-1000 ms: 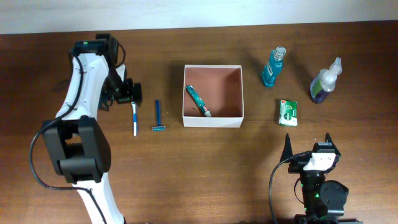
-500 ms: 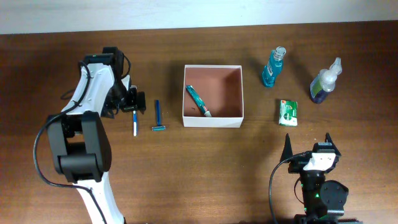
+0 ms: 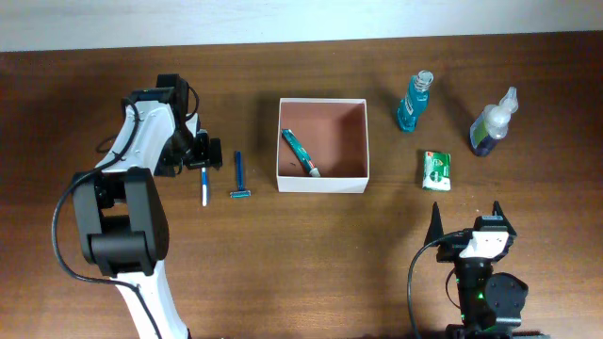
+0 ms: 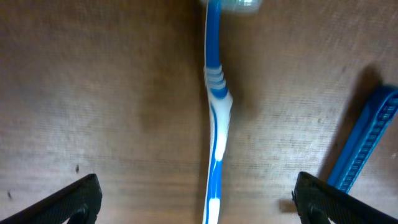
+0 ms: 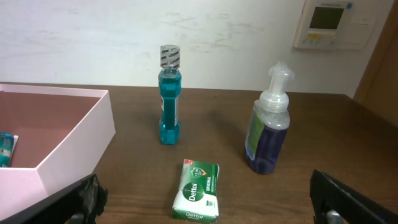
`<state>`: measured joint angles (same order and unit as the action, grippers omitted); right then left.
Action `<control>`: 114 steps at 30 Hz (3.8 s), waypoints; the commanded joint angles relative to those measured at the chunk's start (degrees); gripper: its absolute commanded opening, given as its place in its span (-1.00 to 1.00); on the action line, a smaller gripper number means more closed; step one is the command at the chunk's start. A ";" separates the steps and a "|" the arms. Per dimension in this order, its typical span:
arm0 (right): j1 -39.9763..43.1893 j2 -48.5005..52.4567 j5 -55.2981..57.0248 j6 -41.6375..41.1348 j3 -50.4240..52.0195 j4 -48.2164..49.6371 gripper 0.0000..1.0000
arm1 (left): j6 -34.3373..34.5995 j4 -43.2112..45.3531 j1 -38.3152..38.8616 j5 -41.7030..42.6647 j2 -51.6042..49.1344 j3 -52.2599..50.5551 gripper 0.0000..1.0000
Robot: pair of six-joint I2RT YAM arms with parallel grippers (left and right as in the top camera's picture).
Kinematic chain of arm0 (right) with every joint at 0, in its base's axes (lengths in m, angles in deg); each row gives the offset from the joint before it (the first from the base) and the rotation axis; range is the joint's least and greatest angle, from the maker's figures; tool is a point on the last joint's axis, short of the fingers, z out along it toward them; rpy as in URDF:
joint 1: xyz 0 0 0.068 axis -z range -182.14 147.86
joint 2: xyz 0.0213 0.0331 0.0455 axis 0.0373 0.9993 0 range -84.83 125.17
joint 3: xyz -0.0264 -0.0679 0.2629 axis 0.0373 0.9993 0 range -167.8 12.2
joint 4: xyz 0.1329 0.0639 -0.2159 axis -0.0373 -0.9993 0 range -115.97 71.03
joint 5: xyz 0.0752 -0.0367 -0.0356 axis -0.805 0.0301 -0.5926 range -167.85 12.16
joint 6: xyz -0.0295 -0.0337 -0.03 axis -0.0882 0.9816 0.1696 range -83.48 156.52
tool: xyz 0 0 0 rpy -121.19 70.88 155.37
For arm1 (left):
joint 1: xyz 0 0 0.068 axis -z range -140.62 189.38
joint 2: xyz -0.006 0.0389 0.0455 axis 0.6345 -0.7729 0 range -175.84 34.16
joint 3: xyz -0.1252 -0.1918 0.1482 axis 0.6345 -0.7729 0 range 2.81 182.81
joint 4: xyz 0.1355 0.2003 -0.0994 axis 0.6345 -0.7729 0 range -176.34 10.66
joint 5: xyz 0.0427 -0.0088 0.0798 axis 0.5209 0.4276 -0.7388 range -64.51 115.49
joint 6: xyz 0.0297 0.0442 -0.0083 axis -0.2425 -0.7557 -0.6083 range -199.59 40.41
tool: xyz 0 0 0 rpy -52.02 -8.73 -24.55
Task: Pack container
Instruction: 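Lower the left gripper and grasp the toothbrush handle, then lift the toothbrush and carry it over the pink box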
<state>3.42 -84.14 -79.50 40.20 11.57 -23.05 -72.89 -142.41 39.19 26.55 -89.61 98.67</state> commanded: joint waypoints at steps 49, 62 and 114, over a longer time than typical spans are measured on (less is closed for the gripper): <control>-0.31 -0.50 -0.74 0.39 0.31 -0.22 0.97 | -5.90 8.28 1.27 -0.85 0.02 -7.85 -0.74; -0.31 -0.50 -0.74 0.39 0.31 -0.20 0.97 | -5.92 3.45 1.33 3.50 2.36 -0.79 -0.90; -0.31 -0.50 -0.74 0.37 0.31 -0.20 0.97 | 14.91 0.50 28.17 2.27 0.66 15.96 -0.87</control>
<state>3.42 -84.14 -79.47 40.25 11.57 -23.05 -58.73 -142.91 67.02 29.54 -88.21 114.14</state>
